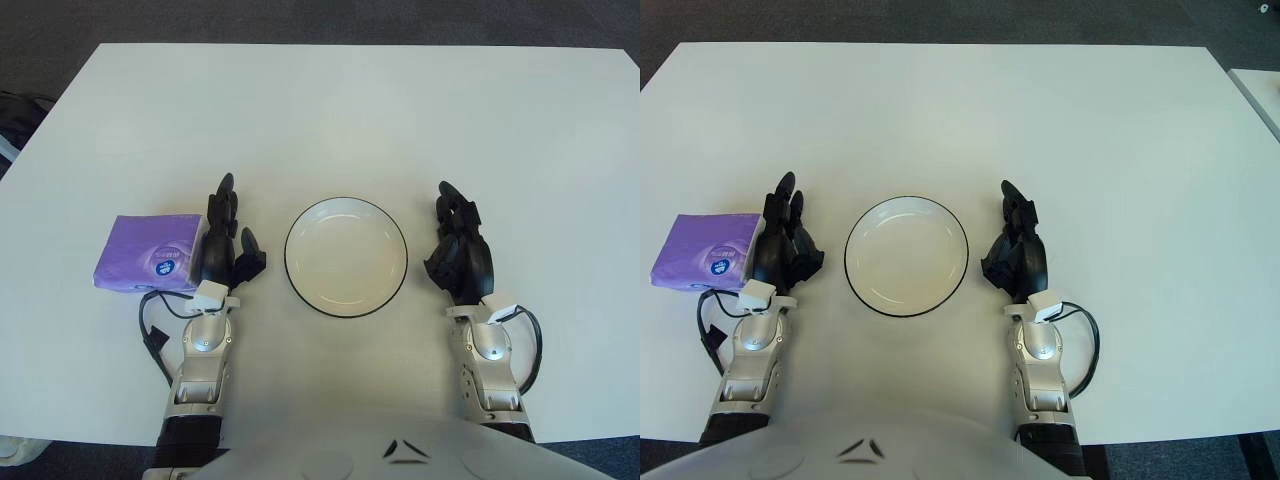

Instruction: Put the tissue paper into the plate.

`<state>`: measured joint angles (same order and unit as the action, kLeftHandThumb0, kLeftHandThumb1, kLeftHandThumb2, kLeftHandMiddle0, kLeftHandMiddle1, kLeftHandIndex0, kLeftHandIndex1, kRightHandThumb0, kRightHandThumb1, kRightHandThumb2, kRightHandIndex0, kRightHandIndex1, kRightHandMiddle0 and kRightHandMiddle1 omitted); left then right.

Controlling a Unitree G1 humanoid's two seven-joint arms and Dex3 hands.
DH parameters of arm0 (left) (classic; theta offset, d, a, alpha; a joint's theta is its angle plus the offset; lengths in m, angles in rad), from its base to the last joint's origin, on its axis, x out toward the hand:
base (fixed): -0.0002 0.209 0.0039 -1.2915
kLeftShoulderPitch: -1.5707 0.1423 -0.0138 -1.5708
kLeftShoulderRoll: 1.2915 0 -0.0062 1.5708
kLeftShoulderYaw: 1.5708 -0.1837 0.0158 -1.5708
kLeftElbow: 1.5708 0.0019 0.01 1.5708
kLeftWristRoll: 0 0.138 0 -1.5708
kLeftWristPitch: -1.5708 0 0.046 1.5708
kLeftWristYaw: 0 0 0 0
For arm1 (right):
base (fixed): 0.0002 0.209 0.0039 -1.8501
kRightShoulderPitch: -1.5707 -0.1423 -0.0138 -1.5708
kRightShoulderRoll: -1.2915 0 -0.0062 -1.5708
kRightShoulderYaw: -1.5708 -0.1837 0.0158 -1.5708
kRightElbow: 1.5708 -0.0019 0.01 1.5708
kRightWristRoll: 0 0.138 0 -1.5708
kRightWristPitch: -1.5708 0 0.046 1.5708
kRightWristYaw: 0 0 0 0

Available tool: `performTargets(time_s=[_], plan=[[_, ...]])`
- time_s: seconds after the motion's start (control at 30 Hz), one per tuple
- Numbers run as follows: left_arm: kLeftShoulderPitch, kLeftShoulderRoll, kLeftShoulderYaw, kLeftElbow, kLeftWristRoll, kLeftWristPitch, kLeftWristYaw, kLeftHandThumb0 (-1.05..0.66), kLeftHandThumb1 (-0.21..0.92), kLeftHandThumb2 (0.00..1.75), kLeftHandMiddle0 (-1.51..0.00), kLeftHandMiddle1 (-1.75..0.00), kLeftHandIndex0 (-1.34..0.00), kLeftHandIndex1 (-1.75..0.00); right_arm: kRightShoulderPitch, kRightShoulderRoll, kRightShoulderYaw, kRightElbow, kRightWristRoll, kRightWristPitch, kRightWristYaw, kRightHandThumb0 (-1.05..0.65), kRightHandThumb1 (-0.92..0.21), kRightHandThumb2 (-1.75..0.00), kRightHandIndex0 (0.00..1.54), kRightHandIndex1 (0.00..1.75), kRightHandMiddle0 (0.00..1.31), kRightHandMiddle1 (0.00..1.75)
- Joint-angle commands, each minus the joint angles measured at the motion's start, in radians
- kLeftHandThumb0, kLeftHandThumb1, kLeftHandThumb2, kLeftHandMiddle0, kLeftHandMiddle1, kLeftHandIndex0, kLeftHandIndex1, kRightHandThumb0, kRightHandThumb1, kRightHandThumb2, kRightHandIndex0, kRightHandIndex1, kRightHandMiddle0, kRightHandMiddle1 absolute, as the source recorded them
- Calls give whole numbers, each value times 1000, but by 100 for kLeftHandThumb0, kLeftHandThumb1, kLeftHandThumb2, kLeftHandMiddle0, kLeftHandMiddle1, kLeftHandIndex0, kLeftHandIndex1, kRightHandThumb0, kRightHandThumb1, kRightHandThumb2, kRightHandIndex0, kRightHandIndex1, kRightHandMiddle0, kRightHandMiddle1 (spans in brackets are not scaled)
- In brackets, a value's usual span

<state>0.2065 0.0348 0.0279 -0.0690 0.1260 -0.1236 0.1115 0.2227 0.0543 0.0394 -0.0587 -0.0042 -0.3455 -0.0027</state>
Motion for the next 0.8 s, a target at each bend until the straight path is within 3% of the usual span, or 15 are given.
performTargets(time_s=[0.0, 0.77], plan=[[48, -3, -4, 43, 4, 48, -3, -82, 92, 105, -21, 0, 0, -34, 62, -3, -2, 70, 13, 58, 7, -74, -92, -108, 22, 0, 0, 45], [47, -6, -2, 58, 3, 24, 1, -81, 92, 103, -21, 0, 0, -39, 67, -3, 1, 64, 10, 62, 3, -75, -92, -108, 22, 0, 0, 45]])
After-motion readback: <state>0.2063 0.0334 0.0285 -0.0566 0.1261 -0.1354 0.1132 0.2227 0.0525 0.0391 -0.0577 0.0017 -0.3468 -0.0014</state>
